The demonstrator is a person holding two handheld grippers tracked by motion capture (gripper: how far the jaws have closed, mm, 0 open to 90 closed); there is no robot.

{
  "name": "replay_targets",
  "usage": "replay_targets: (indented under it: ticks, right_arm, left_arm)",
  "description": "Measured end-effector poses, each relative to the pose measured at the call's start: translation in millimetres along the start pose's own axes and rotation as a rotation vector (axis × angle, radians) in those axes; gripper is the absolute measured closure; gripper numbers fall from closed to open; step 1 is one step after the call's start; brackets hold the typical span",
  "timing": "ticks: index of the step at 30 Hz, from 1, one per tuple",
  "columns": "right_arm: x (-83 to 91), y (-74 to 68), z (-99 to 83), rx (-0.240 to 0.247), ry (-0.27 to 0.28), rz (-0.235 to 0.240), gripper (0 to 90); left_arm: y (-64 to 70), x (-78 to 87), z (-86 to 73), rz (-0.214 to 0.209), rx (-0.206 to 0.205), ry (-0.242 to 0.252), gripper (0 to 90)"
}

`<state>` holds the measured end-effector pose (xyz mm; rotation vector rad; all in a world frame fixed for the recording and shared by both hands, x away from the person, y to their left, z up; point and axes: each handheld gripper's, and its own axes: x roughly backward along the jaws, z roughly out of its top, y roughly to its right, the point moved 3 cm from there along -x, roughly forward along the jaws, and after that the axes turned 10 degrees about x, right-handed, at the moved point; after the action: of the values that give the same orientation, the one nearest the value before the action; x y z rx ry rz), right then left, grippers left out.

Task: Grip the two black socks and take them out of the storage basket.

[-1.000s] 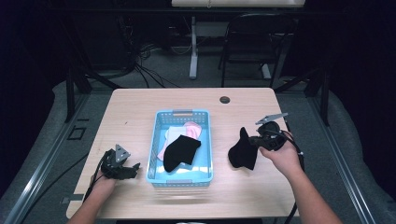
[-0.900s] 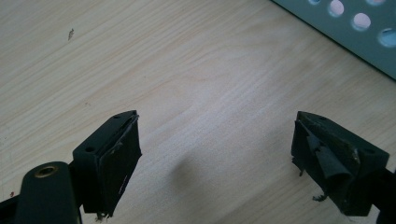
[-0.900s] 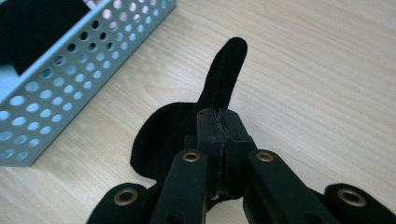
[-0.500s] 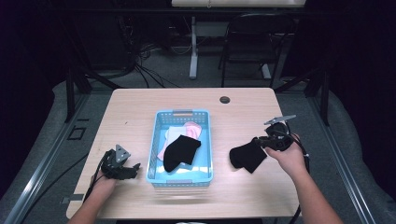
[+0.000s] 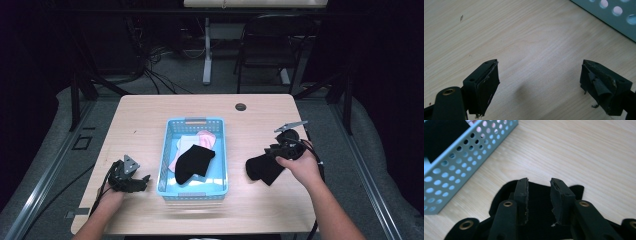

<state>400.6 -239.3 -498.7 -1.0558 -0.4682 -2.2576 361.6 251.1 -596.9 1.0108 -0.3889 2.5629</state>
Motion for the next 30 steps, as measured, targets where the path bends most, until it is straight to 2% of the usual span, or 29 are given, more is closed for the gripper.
replay_targets:
  ticks: [5,6,7,8,9,11,13,14,16,17,18,20,23,24,27,29,30]
  right_arm:
    - [-3.7,-8.3,14.5,0.041,0.008,0.007,61.5]
    - [-6.5,-13.0,23.0,0.074,0.004,0.013,58.3]
    - [-6.5,-13.0,23.0,0.074,0.004,0.013,58.3]
    - [-9.9,-18.9,32.2,0.112,0.013,0.020,56.1]
    - [-9.9,-18.9,32.2,0.112,0.013,0.020,56.1]
    - [-14.6,-28.4,48.1,0.167,0.021,0.029,52.4]
    - [-16.1,-32.1,53.8,0.178,0.022,0.032,51.8]
    - [-18.9,-39.2,65.6,0.205,0.030,0.041,49.0]
    - [-23.1,-46.3,77.2,0.224,0.033,0.054,47.5]
    - [-23.1,-46.3,77.2,0.224,0.033,0.054,47.5]
    - [-27.6,-53.0,88.5,0.245,0.039,0.064,45.8]
    - [-33.8,-59.0,99.1,0.258,0.045,0.078,44.3]
    - [-40.8,-64.4,108.8,0.271,0.037,0.091,43.9]
    - [-48.4,-69.8,117.5,0.291,0.034,0.100,44.0]
    - [-56.4,-76.2,125.0,0.313,0.021,0.111,45.6]
    - [-67.1,-86.5,134.6,0.338,-0.013,0.153,50.2]
    - [-71.5,-90.2,137.2,0.359,-0.028,0.158,51.6]
  left_arm:
    - [0.2,0.0,0.0,-0.001,0.002,0.001,15.6]
    - [0.2,0.1,0.1,-0.001,0.002,0.002,15.6]
    - [0.2,0.1,0.1,-0.001,0.002,0.002,15.6]
    - [0.2,0.1,0.1,-0.001,0.002,0.002,15.6]
    - [0.2,0.1,0.1,-0.001,0.002,0.002,15.6]
    - [0.2,0.1,0.1,-0.001,0.001,0.003,15.6]
    - [0.3,0.2,0.1,-0.002,0.001,0.003,15.6]
    - [0.1,0.3,0.3,-0.003,0.000,0.004,15.6]
    - [0.1,0.2,0.4,-0.004,0.000,0.005,15.6]
    - [0.2,0.2,0.5,-0.005,0.000,0.005,15.6]
    - [0.2,0.2,0.9,-0.006,-0.002,0.005,15.6]
    - [0.3,0.2,0.9,-0.007,-0.003,0.005,15.6]
    - [0.3,0.3,0.7,-0.008,-0.003,0.005,15.6]
    - [-0.2,0.8,0.6,-0.009,0.000,0.007,15.6]
    - [-0.7,1.2,0.4,-0.009,0.002,0.007,15.6]
    - [-0.9,0.9,0.6,-0.007,0.004,0.013,15.6]
    - [-0.6,0.8,0.5,-0.007,0.005,0.015,15.6]
